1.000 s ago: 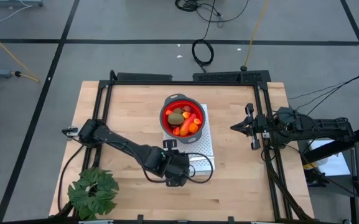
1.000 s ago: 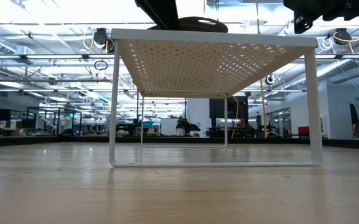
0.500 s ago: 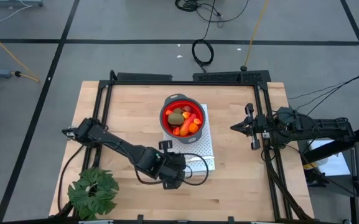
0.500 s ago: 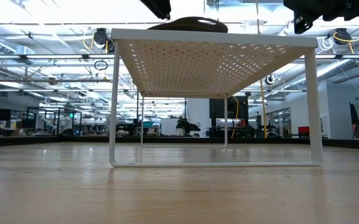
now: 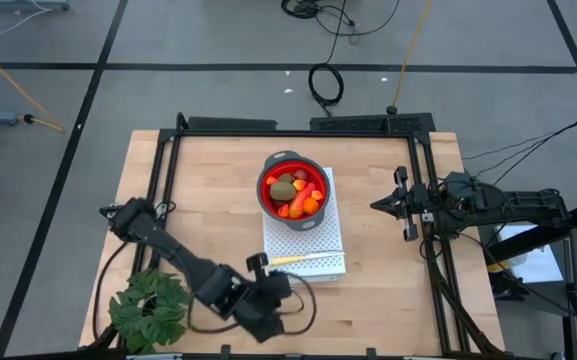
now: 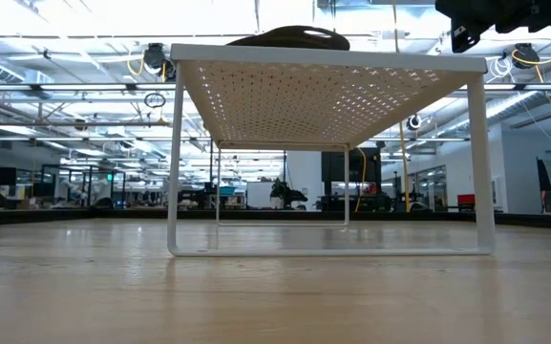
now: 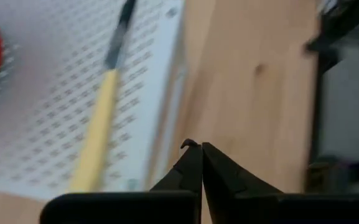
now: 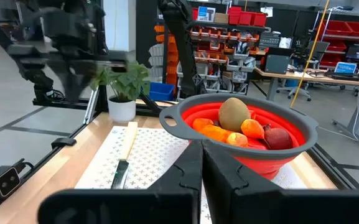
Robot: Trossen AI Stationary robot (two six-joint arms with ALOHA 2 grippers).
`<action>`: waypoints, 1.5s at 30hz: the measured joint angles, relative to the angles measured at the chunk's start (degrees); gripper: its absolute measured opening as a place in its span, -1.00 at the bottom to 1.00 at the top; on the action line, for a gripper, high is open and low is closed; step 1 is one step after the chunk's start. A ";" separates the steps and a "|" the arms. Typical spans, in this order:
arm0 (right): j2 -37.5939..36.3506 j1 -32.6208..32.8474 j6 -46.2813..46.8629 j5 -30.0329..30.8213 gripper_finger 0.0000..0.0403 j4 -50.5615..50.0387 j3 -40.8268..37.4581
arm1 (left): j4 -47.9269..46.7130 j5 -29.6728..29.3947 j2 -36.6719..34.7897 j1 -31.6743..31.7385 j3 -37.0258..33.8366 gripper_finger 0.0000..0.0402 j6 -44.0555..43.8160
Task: Pick & Place Fruit
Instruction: Adjust the shelf
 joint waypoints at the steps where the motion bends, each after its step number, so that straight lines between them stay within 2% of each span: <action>1: 0.02 0.00 -0.01 -0.02 -1.00 0.00 0.00 | 1.73 -0.81 -0.01 -0.69 0.00 -0.97 -0.89; 5: -0.01 0.00 -0.01 0.00 -1.00 0.00 0.00 | 6.19 -2.90 0.53 -3.05 0.00 -0.97 -2.77; 11: -0.01 0.00 -0.08 0.01 -1.00 -0.05 0.00 | 6.13 -6.51 4.44 -4.82 0.00 -0.97 -8.09; 25: 0.01 0.00 -0.26 0.00 -1.00 -0.17 0.00 | 1.38 -12.73 13.15 -7.43 -0.09 -0.99 -21.75; 32: -0.01 0.00 -0.10 0.00 -1.00 -0.04 0.00 | 0.35 -13.94 15.58 -7.20 -0.09 -0.99 -21.96; 38: 0.02 0.00 -0.08 0.00 -1.00 -0.04 0.00 | -5.78 -16.13 15.59 -6.68 -0.09 -0.99 -23.28; 45: 0.02 0.00 -0.05 0.00 -1.00 -0.04 0.00 | -6.33 -16.37 15.59 -6.15 -0.09 -1.00 -21.64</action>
